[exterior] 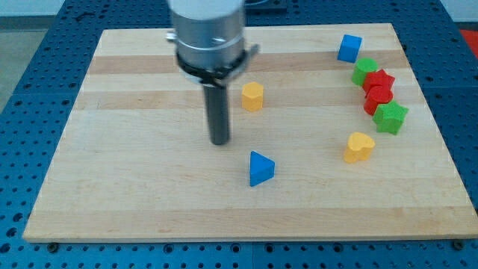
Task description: Move the yellow hexagon right and down a bit
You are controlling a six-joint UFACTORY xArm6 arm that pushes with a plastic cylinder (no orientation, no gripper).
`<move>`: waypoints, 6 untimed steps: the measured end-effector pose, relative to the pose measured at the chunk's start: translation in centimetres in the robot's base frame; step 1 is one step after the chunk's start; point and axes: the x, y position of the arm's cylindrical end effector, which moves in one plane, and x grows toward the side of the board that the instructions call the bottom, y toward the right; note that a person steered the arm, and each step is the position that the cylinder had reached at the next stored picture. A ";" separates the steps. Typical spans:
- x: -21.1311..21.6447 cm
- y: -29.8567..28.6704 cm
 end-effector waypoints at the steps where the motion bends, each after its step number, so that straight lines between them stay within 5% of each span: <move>1: -4.5 -5.5; 3: -10.6 -4.7; 6: -8.0 6.3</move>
